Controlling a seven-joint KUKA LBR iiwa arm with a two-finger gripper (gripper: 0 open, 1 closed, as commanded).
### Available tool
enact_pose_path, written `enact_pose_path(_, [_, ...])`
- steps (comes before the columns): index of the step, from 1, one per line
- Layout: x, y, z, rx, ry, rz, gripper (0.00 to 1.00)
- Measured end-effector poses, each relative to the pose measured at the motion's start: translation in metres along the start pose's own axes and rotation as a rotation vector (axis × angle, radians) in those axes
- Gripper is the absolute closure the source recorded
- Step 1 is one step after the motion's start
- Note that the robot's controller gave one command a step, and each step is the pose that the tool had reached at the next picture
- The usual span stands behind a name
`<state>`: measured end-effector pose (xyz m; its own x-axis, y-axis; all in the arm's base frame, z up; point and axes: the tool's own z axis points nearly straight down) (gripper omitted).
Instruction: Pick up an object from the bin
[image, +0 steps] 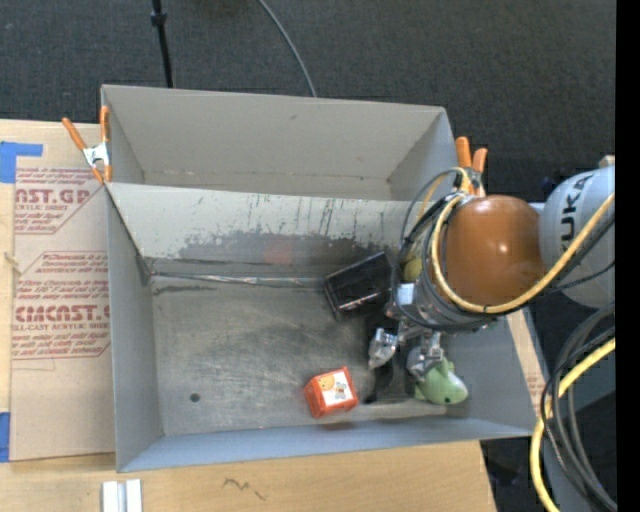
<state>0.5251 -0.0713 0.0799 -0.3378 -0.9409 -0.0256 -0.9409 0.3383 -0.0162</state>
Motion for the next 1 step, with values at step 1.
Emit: enact_pose_path(1, [0.0006,0.0014,-0.0026,-0.005,0.003,-0.002,1.00])
